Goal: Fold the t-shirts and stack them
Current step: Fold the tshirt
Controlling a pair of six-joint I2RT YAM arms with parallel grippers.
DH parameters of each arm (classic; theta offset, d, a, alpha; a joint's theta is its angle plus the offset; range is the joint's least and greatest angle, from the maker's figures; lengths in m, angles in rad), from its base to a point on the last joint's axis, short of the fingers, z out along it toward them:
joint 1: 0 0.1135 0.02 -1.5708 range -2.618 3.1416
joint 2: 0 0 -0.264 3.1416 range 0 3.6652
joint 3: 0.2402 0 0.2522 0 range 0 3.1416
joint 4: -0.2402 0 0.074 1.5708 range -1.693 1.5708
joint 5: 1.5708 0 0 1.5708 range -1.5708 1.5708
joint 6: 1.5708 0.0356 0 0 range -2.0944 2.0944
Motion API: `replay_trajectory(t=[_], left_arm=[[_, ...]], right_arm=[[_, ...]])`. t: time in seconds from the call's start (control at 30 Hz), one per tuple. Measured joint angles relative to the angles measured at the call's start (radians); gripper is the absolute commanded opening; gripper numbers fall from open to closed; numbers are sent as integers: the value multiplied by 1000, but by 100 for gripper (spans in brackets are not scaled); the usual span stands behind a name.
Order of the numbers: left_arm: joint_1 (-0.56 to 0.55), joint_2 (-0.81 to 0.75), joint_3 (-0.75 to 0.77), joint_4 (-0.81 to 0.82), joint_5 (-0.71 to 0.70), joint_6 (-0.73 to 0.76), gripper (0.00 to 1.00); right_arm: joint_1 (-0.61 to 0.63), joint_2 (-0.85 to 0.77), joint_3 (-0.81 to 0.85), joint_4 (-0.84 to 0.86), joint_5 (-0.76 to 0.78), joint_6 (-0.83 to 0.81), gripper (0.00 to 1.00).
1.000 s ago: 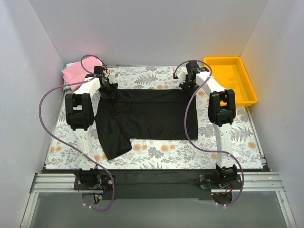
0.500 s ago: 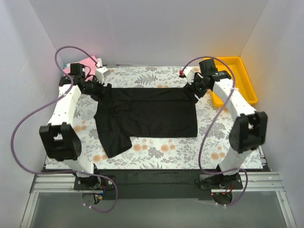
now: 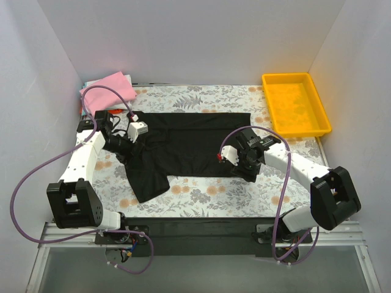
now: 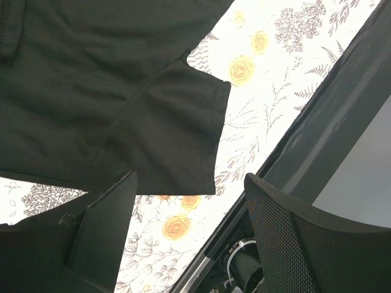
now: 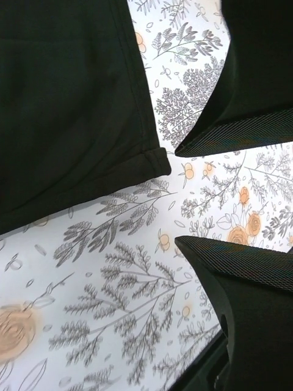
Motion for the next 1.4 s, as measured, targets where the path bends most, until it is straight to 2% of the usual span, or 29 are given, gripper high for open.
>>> replay_trajectory(t=[0.27, 0.37, 0.77, 0.87, 0.9, 0.97, 1.0, 1.23, 1.4], left_arm=[[0, -54, -117, 46, -82, -3, 67], [0, -77, -145, 55, -114, 0, 67], [-2, -139, -232, 100, -197, 34, 64], [-13, -164, -272, 109, -220, 62, 66], [-21, -175, -282, 111, -227, 74, 66], [-42, -199, -306, 122, -234, 97, 66], [-59, -214, -323, 129, -245, 110, 66], [-221, -259, -438, 188, -341, 198, 67], [-258, -212, -427, 214, -352, 205, 65]], right_arm=[[10, 4, -69, 120, 111, -27, 57], [10, 24, -80, 158, 132, -37, 53], [17, 66, -121, 212, 128, -54, 49], [17, 71, -142, 212, 126, -57, 40], [17, 75, -144, 213, 127, -58, 30], [17, 80, -144, 217, 127, -62, 18], [17, 83, -144, 222, 127, -61, 2], [19, 87, -144, 239, 146, -57, 1], [18, 80, -143, 237, 144, -54, 1]])
